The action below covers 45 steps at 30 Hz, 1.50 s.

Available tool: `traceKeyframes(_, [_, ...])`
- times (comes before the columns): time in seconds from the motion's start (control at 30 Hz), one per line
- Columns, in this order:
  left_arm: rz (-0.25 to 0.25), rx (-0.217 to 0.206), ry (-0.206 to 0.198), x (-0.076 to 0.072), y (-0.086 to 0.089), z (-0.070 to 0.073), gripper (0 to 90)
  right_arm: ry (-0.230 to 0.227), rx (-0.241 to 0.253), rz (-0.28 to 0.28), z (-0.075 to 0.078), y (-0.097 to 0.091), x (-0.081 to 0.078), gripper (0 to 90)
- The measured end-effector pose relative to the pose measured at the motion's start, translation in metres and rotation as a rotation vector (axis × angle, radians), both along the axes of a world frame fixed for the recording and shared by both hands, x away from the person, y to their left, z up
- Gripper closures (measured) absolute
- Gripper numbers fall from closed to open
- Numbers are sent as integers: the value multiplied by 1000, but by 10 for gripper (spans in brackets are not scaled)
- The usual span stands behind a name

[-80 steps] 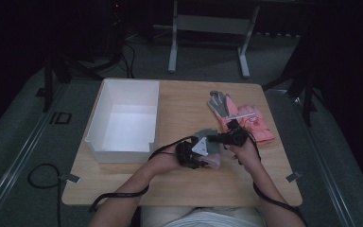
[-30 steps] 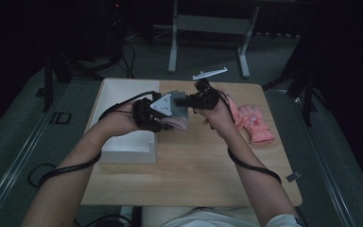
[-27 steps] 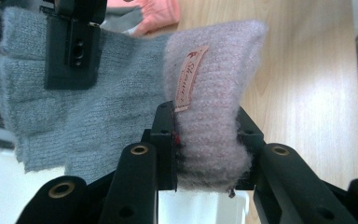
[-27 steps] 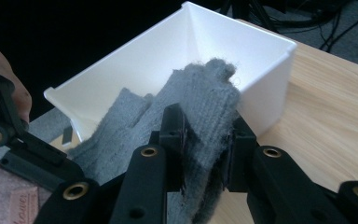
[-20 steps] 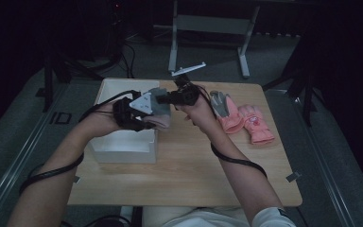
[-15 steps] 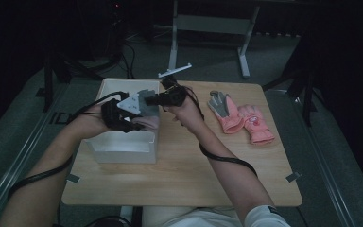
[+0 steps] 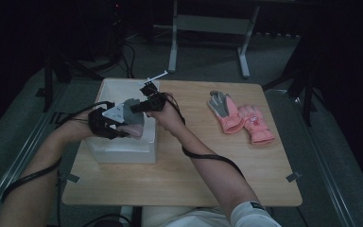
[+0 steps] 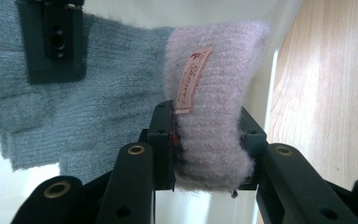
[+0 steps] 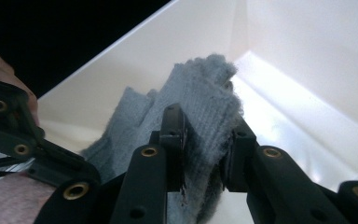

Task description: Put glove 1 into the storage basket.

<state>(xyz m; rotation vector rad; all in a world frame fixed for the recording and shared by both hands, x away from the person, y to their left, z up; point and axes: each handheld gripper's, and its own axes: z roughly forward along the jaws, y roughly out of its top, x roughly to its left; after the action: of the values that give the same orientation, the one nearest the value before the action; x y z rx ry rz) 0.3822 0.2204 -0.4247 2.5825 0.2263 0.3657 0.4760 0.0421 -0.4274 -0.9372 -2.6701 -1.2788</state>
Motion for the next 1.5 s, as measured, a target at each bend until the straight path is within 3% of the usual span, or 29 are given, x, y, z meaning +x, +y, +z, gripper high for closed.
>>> traceKeyframes(0.1, [-6,27,48,9,1,-9,667,13,-38,-6,-5,9,1,741])
traceKeyframes(0.27, [-7,65,62,20,-2,-25,670,-5,-111,-22,-8,22,3,735])
traceKeyframes(0.33, [-8,94,76,24,-5,-30,671,-10,-157,-35,-11,25,5,693])
traceKeyframes(0.4, [3,184,87,30,-13,-35,671,-33,-181,-63,-13,23,7,641])
traceKeyframes(0.5, [-23,274,134,35,-25,-42,670,-29,-148,-81,-11,15,11,578])
traceKeyframes(0.57, [-34,295,141,36,-30,-47,668,-55,-137,-102,-8,7,12,555])
traceKeyframes(0.63, [-39,332,153,36,-33,-50,664,-42,-114,-114,-5,-2,14,548])
traceKeyframes(0.7, [-23,338,155,36,-33,-51,639,-43,-101,-121,-4,-11,16,545])
traceKeyframes(0.87, [13,287,150,38,-31,-45,508,-40,-60,-116,1,-31,14,510])
traceKeyframes(0.97, [39,297,128,36,-30,-40,425,-49,-35,-106,8,-45,11,478])
traceKeyframes(1.0, [55,294,121,35,-29,-37,424,-48,-23,-101,10,-50,9,462])
traceKeyframes(1.1, [67,231,123,31,-26,-27,420,-70,19,-82,18,-66,0,401])
traceKeyframes(1.2, [88,219,106,26,-23,-18,420,-75,68,-68,25,-82,-8,317])
traceKeyframes(1.3, [113,176,94,22,-22,-10,421,-79,105,-31,28,-99,-17,240])
traceKeyframes(1.5, [119,42,81,16,-34,8,427,-140,117,-4,29,-131,-30,170])
